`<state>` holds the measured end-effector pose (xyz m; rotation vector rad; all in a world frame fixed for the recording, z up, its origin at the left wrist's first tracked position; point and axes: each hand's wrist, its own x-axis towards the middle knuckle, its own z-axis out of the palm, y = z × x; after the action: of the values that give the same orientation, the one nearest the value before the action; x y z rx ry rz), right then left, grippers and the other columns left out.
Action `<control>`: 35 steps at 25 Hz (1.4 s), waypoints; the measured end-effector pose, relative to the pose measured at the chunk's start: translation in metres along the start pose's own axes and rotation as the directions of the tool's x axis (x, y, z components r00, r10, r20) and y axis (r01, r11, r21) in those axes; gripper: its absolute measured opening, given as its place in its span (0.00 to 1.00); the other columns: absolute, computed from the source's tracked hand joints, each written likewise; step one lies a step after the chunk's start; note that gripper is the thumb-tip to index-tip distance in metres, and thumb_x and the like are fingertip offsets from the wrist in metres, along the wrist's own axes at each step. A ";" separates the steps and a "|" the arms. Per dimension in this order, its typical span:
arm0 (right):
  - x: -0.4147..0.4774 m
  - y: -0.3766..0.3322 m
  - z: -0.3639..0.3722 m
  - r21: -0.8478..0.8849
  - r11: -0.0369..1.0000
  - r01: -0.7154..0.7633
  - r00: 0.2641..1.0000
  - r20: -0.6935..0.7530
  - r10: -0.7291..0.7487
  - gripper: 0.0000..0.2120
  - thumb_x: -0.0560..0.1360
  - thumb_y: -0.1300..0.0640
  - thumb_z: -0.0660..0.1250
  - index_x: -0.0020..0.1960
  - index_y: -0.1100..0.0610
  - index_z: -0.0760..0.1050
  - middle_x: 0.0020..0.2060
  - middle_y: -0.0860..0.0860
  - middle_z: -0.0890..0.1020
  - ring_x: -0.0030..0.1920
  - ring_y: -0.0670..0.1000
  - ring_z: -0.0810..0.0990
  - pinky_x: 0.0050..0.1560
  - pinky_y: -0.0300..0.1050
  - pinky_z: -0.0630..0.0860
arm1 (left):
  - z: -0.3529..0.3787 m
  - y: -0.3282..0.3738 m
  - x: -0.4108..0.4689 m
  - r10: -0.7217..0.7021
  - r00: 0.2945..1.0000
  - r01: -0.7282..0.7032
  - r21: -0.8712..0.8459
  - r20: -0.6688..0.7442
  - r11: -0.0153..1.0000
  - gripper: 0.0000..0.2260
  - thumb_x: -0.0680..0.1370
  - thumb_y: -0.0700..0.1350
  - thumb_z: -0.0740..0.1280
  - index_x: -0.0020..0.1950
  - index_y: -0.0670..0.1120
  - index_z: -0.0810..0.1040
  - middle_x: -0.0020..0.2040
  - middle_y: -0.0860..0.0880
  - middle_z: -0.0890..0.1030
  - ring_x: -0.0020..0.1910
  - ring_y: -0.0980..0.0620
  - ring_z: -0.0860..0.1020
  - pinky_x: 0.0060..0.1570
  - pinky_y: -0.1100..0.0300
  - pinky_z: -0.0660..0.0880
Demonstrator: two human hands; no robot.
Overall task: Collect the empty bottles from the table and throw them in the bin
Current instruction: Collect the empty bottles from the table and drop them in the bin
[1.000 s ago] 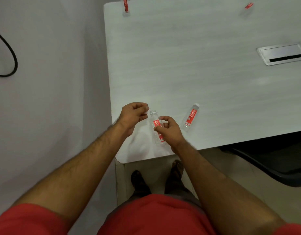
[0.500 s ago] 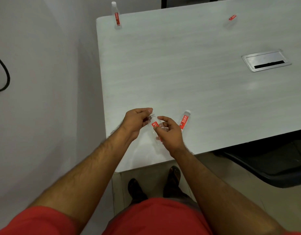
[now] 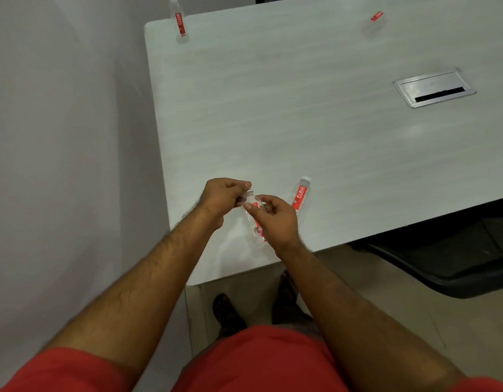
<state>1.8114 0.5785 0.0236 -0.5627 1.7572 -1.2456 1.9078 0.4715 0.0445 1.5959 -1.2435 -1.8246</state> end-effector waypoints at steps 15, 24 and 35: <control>0.010 0.003 -0.028 0.483 0.765 -0.426 0.883 0.408 0.234 0.12 0.80 0.50 0.66 0.55 0.58 0.80 0.39 0.52 0.84 0.39 0.50 0.83 0.39 0.43 0.81 | 0.010 0.003 0.003 -0.153 0.957 0.204 -0.198 0.246 0.959 0.05 0.79 0.39 0.67 0.51 0.43 0.82 0.47 0.45 0.84 0.46 0.51 0.80 0.58 0.54 0.76; 0.033 0.021 -0.095 0.671 0.444 -0.594 0.783 0.609 0.126 0.32 0.59 0.45 0.84 0.55 0.60 0.78 0.39 0.53 0.84 0.35 0.49 0.84 0.33 0.41 0.82 | 0.087 0.006 0.013 -0.047 0.845 0.265 -0.341 0.533 0.902 0.10 0.81 0.39 0.62 0.54 0.40 0.82 0.49 0.44 0.86 0.48 0.50 0.84 0.54 0.54 0.80; 0.038 0.041 -0.169 0.630 0.729 -0.269 0.940 0.007 0.341 0.19 0.76 0.52 0.72 0.61 0.63 0.78 0.45 0.55 0.84 0.44 0.54 0.84 0.43 0.51 0.82 | 0.172 -0.048 0.048 0.073 0.997 -0.034 0.834 -0.008 0.551 0.26 0.70 0.55 0.74 0.62 0.42 0.75 0.57 0.41 0.80 0.53 0.40 0.80 0.52 0.51 0.79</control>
<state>1.6529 0.6525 -0.0113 0.1885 1.3211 -1.5265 1.7460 0.5191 -0.0319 1.9677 -2.3397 -1.1345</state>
